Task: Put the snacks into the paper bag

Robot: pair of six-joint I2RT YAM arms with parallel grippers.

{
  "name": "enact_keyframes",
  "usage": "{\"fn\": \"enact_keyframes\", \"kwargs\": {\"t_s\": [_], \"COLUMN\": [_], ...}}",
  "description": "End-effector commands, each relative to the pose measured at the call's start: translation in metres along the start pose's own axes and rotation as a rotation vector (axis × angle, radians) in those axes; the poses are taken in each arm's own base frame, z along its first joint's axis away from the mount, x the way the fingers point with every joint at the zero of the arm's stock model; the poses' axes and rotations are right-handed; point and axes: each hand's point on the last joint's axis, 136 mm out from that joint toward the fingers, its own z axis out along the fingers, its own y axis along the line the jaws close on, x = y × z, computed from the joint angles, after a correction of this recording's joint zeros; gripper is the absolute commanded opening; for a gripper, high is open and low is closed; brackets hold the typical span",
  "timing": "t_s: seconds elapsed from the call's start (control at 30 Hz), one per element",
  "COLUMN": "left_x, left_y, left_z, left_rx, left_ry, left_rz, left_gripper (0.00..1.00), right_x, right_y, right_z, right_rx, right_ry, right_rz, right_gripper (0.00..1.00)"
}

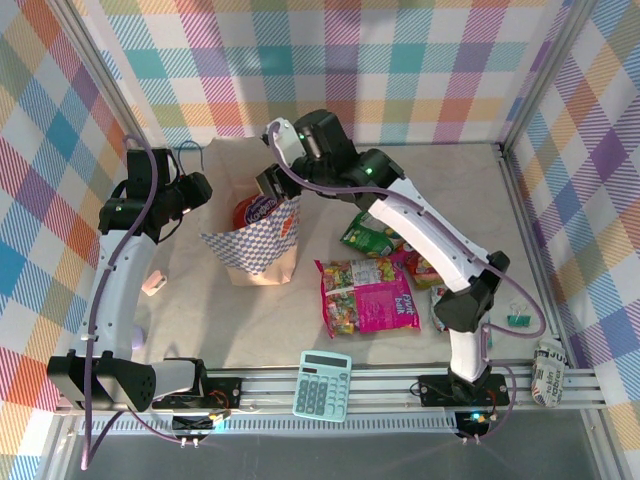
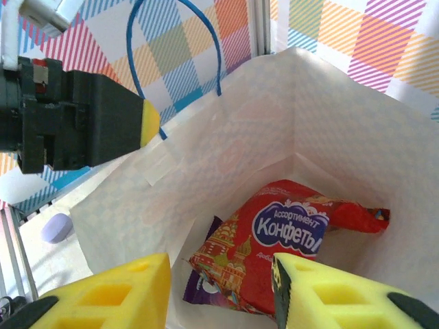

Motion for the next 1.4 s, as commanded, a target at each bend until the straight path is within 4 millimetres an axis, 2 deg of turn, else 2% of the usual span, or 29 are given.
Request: {"fn": "enact_keyframes", "kwargs": {"t_s": [0.0,0.23,0.67,1.0,1.27,1.37], "left_x": [0.000,0.003,0.008,0.012,0.015,0.017], "left_y": [0.001,0.005,0.008,0.014,0.014,0.015], "left_z": [0.000,-0.001,-0.003,-0.001,-0.001,0.000], "left_rx": [0.003,-0.018,-0.045,-0.106,-0.135,-0.142], "left_ry": [0.012,0.017,0.029,0.040,0.038,0.042], "left_rz": [-0.026,-0.021,-0.010,0.021,0.049,0.057], "left_gripper": [0.43,0.44,0.45,0.46,0.49,0.50], "right_x": [-0.008,0.014,0.067,0.105,0.152,0.169], "right_y": [-0.006,-0.025,-0.095,-0.120,-0.150,-0.160], "right_z": [-0.019,-0.040,-0.090,-0.107,-0.118,-0.129], "right_rx": [0.043,0.094,0.216,0.258,0.362,0.423], "right_ry": [-0.050,-0.051,-0.068,-0.048,0.004,0.008], "right_rz": [-0.016,0.050,0.266,0.417,0.589,0.657], "right_gripper": [0.45,0.47,0.49,0.53,0.55,0.60]}}
